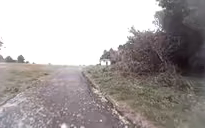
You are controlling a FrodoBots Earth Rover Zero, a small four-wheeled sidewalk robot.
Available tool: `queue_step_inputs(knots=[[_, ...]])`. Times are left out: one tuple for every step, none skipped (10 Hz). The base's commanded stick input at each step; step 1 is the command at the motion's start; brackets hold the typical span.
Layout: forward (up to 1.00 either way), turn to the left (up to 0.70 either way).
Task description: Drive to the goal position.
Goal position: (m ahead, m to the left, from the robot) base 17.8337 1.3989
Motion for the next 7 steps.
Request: queue_step_inputs(knots=[[0.00, 1.00], [0.00, 1.00], [0.00, 0.76], [0.00, 0.43], [0.00, 0.16], [0.00, 0.09], [0.00, 0.01]])
